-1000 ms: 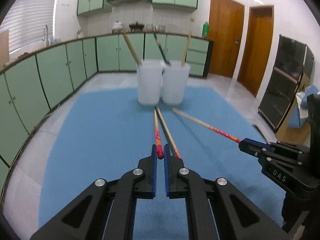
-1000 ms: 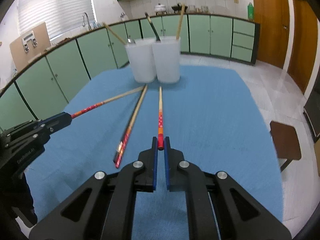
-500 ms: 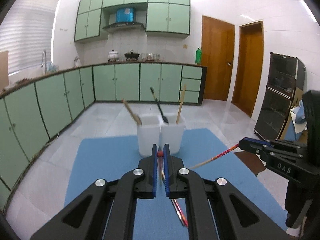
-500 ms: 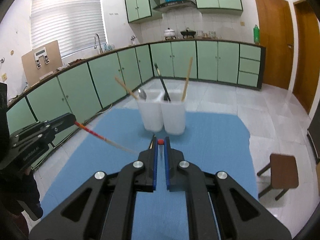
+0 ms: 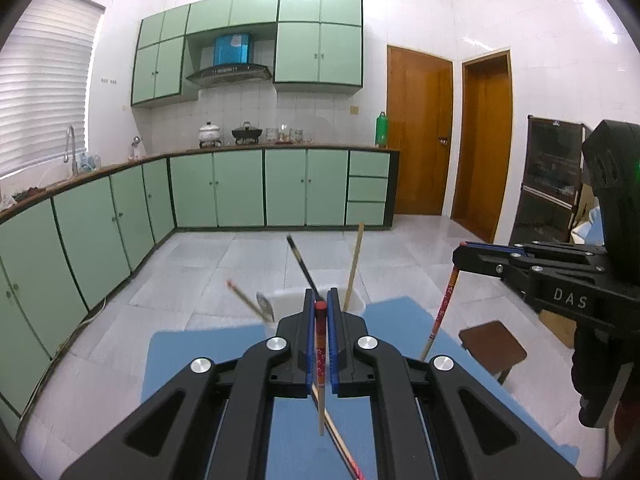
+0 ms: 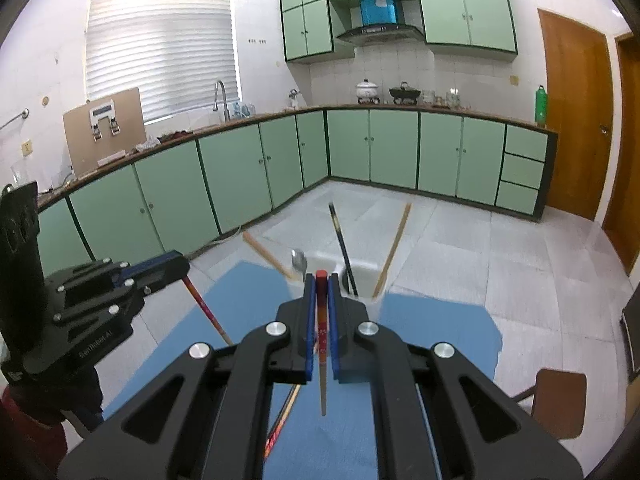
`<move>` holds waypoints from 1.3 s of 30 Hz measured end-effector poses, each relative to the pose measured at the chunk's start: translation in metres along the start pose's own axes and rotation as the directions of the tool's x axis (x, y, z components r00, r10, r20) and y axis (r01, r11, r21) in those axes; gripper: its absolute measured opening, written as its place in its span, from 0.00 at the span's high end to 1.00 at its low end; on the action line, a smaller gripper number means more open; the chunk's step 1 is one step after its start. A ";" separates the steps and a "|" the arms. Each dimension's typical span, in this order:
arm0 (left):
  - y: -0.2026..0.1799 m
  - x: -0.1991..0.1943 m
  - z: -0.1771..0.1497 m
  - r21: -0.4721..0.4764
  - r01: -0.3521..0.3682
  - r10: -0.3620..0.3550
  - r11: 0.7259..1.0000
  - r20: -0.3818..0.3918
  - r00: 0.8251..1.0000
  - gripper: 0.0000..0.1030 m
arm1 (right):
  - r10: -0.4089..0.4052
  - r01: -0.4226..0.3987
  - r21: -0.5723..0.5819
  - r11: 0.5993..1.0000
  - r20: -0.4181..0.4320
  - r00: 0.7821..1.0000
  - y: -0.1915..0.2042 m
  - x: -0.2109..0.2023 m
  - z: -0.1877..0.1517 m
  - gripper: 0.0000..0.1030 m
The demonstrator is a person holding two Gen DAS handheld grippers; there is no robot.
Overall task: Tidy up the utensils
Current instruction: 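Lift both red chopsticks and drop them into the white utensil holder, then move both tools back over the last black and red chopsticks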
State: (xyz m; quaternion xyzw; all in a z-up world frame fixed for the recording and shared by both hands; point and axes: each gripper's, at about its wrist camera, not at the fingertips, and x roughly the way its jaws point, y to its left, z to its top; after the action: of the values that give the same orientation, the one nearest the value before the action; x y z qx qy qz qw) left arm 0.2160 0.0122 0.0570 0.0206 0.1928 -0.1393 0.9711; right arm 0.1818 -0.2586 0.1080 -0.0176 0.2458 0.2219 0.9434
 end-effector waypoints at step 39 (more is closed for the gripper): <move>0.035 0.148 0.028 -0.025 -0.076 0.074 0.997 -0.072 0.995 0.89 | -0.122 0.122 0.073 0.990 -0.004 0.992 -0.057 0.127 0.027 0.75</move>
State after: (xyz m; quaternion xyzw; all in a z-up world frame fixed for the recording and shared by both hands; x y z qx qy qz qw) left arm 0.3676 0.0044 0.0264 0.0195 0.2282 -0.0993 0.9683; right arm 0.3177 -0.2542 0.0670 0.0018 0.2521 0.1546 0.9553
